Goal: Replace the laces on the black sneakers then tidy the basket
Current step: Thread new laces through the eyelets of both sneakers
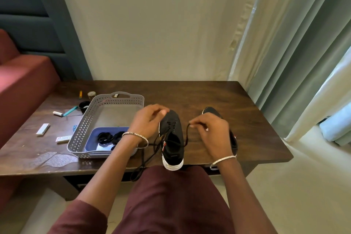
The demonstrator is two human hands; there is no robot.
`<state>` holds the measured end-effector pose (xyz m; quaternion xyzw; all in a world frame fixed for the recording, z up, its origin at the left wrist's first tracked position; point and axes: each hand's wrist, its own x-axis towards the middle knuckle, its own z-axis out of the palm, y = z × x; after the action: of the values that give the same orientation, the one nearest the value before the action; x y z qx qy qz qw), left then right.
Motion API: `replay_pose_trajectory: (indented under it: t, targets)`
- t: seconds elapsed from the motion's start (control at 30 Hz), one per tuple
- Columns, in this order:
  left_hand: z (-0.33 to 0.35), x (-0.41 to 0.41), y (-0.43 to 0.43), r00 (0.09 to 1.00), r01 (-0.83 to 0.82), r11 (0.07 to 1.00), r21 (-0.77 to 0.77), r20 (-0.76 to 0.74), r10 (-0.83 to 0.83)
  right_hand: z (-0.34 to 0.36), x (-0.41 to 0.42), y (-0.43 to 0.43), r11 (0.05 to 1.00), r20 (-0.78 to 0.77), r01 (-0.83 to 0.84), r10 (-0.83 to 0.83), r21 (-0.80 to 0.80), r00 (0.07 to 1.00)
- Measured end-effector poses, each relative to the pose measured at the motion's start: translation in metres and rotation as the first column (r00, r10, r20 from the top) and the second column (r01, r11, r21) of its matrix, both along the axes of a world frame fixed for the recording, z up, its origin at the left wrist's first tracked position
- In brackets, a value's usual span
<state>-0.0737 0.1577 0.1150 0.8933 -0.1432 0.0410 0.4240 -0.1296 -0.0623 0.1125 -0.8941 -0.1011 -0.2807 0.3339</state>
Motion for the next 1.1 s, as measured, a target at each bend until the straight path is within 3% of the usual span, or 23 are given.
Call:
replay_pose_trajectory:
  t: [0.07,0.13,0.33,0.4,0.5,0.67,0.83,0.9,1.0,1.1]
  targets:
    - [0.016,-0.007,-0.013,0.975,0.213,0.965,-0.154,-0.032,-0.22,0.004,0.001,0.023,0.986,-0.011,-0.13,0.13,-0.1,0.991]
    - [0.02,-0.013,-0.021,0.947,0.272,0.921,-0.278,-0.093,-0.308,0.007,0.0,0.039,0.965,-0.008,-0.199,0.201,-0.172,0.98]
    - [0.01,-0.023,-0.014,0.934,0.18,0.94,-0.291,-0.249,-0.256,-0.004,-0.001,0.044,0.951,0.027,-0.244,0.254,-0.189,0.967]
    - [0.006,-0.027,-0.009,0.891,0.161,0.929,-0.335,-0.355,-0.282,-0.011,-0.001,0.041,0.966,0.029,-0.224,0.23,-0.132,0.973]
    - [-0.007,-0.028,-0.002,0.868,0.197,0.917,-0.347,-0.373,-0.328,-0.02,-0.005,0.042,0.98,0.014,-0.197,0.197,0.005,0.98]
    - [-0.015,-0.021,0.003,0.923,0.126,0.976,-0.175,-0.34,-0.181,-0.038,-0.006,0.045,0.996,-0.046,-0.069,0.072,0.06,0.996]
    - [-0.027,-0.016,-0.006,0.937,0.044,0.997,-0.069,-0.342,-0.066,-0.058,0.008,0.039,0.988,-0.124,-0.078,0.095,0.134,0.988]
    - [-0.035,-0.008,-0.007,0.949,-0.04,0.999,-0.029,-0.313,0.029,-0.067,0.017,0.035,0.984,-0.212,-0.023,0.061,0.176,0.975]
    - [-0.043,0.004,-0.012,0.953,-0.18,0.984,0.011,-0.244,0.178,-0.084,0.034,0.027,0.985,-0.431,0.138,-0.078,0.108,0.899]
    - [-0.051,0.016,-0.02,0.941,-0.277,0.961,-0.01,-0.205,0.269,-0.098,0.051,0.027,0.993,-0.565,0.115,-0.087,0.014,0.82]
